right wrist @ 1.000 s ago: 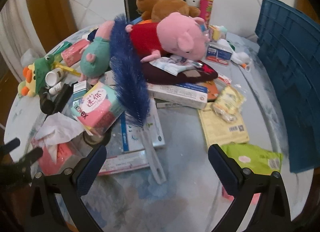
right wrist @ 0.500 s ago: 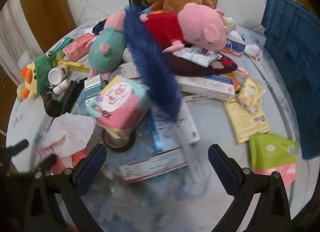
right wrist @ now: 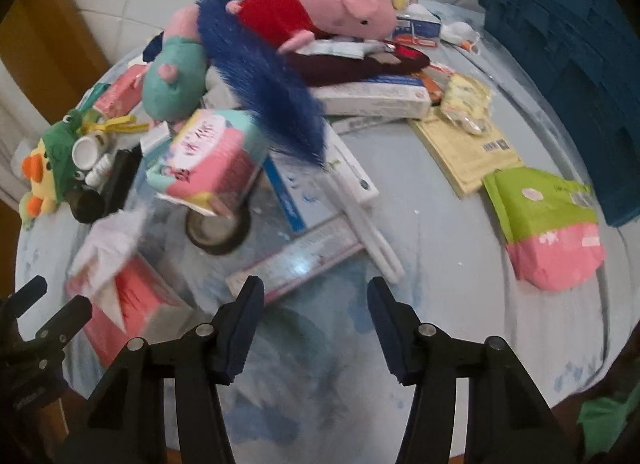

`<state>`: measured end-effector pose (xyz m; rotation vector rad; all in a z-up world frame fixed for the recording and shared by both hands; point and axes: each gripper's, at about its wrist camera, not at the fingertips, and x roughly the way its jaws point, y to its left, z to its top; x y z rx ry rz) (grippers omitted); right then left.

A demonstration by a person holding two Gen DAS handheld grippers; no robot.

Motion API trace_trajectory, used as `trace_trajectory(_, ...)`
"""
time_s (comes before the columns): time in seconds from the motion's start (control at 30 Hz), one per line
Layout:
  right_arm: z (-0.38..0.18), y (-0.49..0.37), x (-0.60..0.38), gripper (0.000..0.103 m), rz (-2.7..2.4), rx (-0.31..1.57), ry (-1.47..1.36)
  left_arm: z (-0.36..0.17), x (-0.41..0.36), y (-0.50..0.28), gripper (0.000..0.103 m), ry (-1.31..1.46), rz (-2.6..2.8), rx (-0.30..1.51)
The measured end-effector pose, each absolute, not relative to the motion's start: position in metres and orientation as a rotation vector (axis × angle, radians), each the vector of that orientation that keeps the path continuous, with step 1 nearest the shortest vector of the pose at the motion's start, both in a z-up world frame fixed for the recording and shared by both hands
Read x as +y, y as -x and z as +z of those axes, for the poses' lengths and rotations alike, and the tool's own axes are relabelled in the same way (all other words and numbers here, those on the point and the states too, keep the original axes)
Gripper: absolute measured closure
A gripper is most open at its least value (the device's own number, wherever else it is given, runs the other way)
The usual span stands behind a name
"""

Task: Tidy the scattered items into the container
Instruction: 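Move the left gripper to the pink tissue pack while the right gripper approaches a white medicine box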

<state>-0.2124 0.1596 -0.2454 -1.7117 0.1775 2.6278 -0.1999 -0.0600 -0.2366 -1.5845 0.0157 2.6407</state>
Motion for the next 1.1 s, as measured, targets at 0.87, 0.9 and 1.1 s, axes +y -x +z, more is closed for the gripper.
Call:
trace_trajectory(0.87,-0.270,0.222,0.142,0.029,2.628,0.225,1.824,-0.233,-0.107,0.171,0.008,1.691,2.800,-0.201)
trace_trajectory(0.9,-0.270,0.223,0.141,0.029,2.620,0.221,1.820,-0.235,-0.101,0.179,0.007,1.705,2.801,-0.176)
trace_trajectory(1.1,-0.274,0.229,0.145,0.029,2.549,0.263,1.789,-0.263,-0.100,0.216,0.005,1.834,2.763,-0.179)
